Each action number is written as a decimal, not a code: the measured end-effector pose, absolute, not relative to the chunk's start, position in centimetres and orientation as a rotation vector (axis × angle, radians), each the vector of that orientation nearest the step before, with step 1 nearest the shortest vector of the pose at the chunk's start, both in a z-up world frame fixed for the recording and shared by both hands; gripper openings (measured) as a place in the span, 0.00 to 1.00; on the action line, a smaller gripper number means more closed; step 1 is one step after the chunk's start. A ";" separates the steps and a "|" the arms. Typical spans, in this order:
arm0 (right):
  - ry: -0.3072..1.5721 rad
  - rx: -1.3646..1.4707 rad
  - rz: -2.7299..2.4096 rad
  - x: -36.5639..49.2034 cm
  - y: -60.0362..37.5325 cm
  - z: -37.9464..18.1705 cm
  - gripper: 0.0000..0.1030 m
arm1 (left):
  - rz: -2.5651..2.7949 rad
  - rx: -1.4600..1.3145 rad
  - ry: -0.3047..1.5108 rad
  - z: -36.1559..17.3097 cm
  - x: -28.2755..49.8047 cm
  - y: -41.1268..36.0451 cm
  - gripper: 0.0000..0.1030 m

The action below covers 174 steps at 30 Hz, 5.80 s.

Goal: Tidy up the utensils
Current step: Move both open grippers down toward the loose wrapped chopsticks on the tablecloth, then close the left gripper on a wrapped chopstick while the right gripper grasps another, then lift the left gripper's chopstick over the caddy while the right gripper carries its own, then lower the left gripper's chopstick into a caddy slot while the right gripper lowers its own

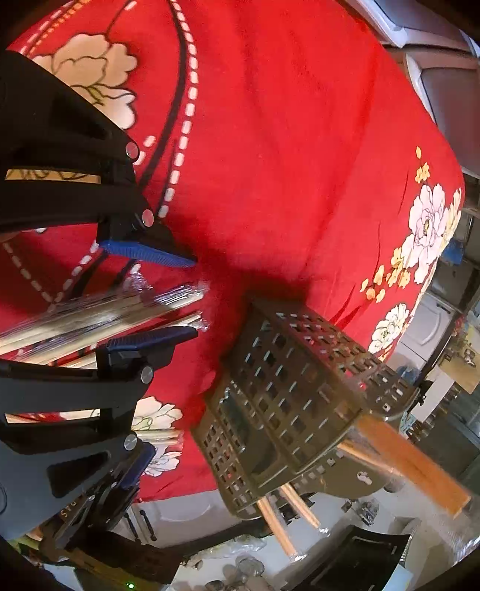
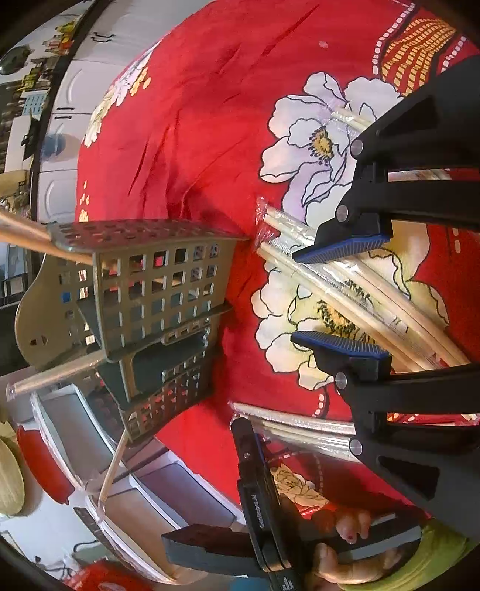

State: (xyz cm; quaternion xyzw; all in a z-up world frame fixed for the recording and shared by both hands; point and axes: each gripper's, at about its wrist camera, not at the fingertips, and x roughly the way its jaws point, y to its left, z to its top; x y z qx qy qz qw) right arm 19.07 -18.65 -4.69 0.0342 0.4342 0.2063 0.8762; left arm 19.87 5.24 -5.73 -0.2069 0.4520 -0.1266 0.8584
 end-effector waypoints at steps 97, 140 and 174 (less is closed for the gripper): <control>0.302 0.117 0.600 12.0 -19.0 12.5 0.06 | -0.341 -0.325 0.527 11.5 12.9 3.2 0.01; 0.119 0.154 0.537 18.0 -19.2 19.9 0.06 | -0.361 -0.253 0.336 21.3 16.6 1.2 0.01; 0.139 0.127 0.474 27.2 -14.9 16.9 0.06 | -0.159 -0.262 0.338 17.5 23.1 4.1 0.01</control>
